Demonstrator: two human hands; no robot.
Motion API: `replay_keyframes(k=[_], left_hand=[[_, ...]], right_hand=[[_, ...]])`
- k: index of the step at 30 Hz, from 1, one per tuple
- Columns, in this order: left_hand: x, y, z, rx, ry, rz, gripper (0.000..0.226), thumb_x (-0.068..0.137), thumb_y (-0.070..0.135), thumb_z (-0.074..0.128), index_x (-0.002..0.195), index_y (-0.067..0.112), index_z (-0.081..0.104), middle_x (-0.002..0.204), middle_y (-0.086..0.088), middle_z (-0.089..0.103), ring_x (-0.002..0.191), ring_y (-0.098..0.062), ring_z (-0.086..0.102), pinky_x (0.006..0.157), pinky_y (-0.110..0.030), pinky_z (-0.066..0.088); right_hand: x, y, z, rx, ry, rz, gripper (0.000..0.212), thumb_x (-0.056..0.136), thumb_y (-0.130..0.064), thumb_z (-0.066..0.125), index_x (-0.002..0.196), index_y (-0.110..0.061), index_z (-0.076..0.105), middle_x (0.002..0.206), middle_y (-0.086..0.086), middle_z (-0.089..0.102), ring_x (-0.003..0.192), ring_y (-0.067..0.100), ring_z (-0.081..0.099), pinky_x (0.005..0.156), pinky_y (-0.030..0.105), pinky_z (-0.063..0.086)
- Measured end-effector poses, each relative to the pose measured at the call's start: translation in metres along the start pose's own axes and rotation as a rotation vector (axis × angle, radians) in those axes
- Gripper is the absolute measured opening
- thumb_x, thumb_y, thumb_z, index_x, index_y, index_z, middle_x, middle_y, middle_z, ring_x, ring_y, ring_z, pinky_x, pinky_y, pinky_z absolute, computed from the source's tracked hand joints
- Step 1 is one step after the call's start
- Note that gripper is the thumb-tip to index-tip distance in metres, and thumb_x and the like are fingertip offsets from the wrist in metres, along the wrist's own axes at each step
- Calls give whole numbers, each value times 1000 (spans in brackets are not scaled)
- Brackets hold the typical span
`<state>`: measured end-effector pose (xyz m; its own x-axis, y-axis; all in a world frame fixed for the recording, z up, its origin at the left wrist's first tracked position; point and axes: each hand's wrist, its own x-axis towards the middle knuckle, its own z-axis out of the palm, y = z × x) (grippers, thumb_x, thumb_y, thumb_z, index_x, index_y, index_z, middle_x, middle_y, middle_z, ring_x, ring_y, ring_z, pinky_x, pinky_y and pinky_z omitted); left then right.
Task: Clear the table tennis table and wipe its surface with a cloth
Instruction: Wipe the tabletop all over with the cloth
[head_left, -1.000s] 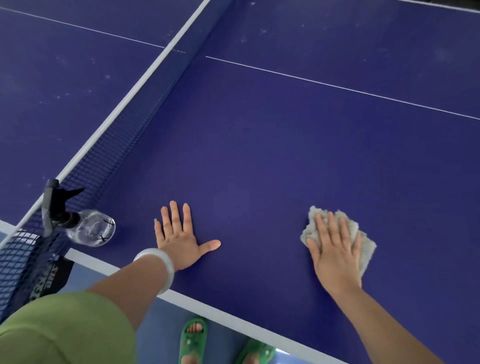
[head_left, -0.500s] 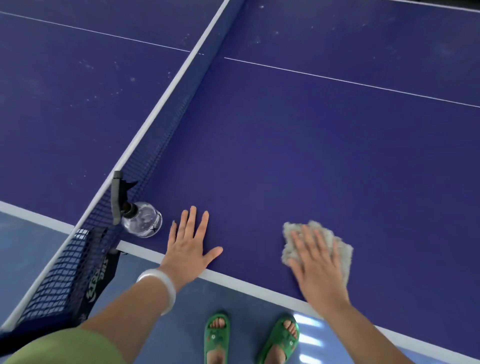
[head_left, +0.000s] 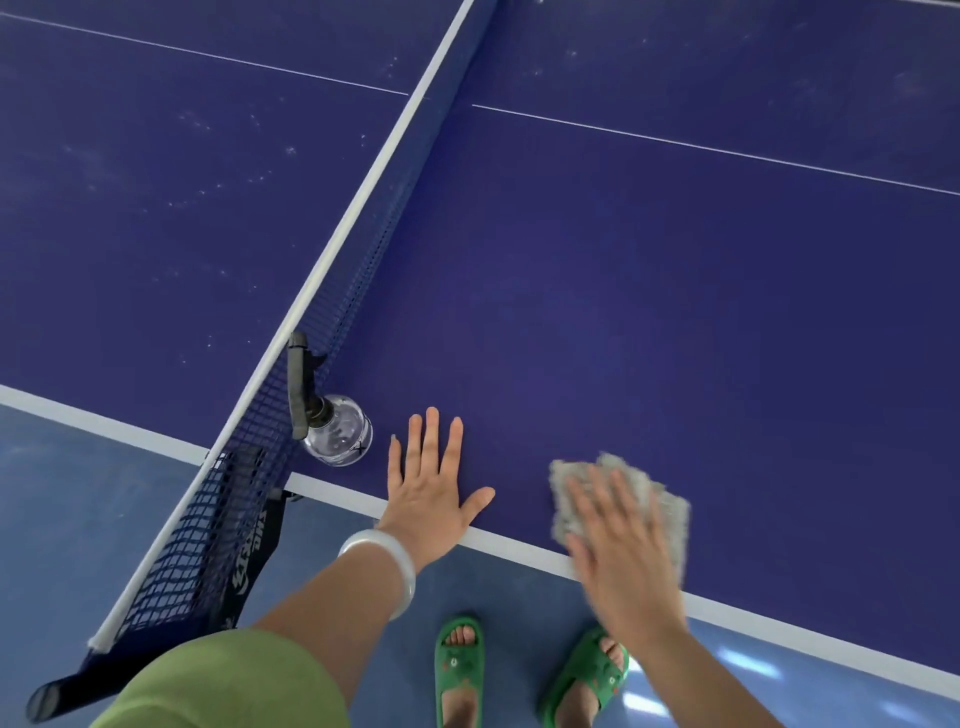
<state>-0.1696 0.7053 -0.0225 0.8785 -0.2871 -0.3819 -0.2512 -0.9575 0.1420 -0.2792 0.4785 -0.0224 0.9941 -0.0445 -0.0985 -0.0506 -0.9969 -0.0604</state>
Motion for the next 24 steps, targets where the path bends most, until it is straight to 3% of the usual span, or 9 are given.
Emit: replay_keyframes(k=[4, 6, 9, 12, 14, 16, 19, 21, 24], left_hand=[[-1, 0, 2, 3, 20, -4, 87, 85, 74, 6, 131, 26, -51, 142, -5, -53, 134, -25, -47, 114, -49, -23], [0, 1, 2, 4, 11, -6, 87, 85, 74, 4, 130, 25, -51, 143, -6, -53, 135, -26, -46, 114, -50, -23], [1, 0, 2, 9, -3, -10, 87, 86, 74, 5, 130, 25, -52, 142, -7, -54, 133, -26, -48, 115, -50, -23], [1, -1, 2, -5, -9, -5, 86, 81, 76, -2, 130, 26, -52, 142, -6, -55, 132, -25, -49, 114, -49, -24], [1, -1, 1, -12, -4, -3, 87, 77, 78, -7, 131, 27, -51, 142, -4, -55, 132, -23, -50, 113, -48, -25], [1, -1, 1, -8, -1, -10, 87, 80, 77, -2, 133, 28, -49, 143, -3, -54, 132, -22, -50, 114, -47, -25], [0, -1, 0, 7, -5, -17, 88, 87, 75, 11, 138, 27, -43, 147, -4, -49, 135, -23, -45, 115, -47, -22], [-1, 0, -3, 0, -2, -37, 89, 91, 72, 20, 144, 26, -34, 153, -6, -40, 141, -25, -37, 116, -47, -19], [-1, 21, -12, -125, 72, -113, 83, 96, 63, 28, 156, 16, -5, 162, -12, -16, 149, -28, -19, 121, -45, -9]], right_hand=[[-20, 59, -4, 200, 30, 632, 58, 101, -50, 12, 157, -34, 7, 166, -3, 7, 153, 16, -5, 121, 55, 5], [-13, 40, -6, 267, 56, 796, 59, 101, -49, 17, 154, -35, -4, 166, -3, 2, 152, 17, -8, 121, 55, 0], [17, -20, -8, 234, 5, 695, 61, 103, -44, 24, 158, -29, 0, 166, -3, -6, 152, 21, -14, 121, 53, -7], [40, -69, -3, 111, -51, 227, 61, 103, -48, 13, 157, -28, -5, 164, -5, -12, 150, 20, -20, 121, 49, -14], [42, -74, -2, 84, -69, 54, 61, 101, -48, 7, 158, -27, 0, 165, -5, -5, 151, 20, -14, 122, 49, -9], [31, -60, -1, 101, -60, 7, 60, 102, -46, 13, 158, -26, 11, 166, -4, 6, 153, 20, -3, 123, 50, 2], [4, -11, 2, 108, -21, 113, 59, 101, -45, 20, 157, -28, 19, 165, -4, 14, 153, 20, 7, 121, 51, 11], [-13, 32, 2, 122, 8, 308, 59, 100, -47, 17, 157, -30, 17, 164, -5, 16, 152, 19, 9, 123, 51, 9], [-33, 95, 0, 210, 33, 655, 54, 103, -49, 15, 154, -34, 4, 165, -4, 11, 153, 16, 0, 123, 49, 0]])
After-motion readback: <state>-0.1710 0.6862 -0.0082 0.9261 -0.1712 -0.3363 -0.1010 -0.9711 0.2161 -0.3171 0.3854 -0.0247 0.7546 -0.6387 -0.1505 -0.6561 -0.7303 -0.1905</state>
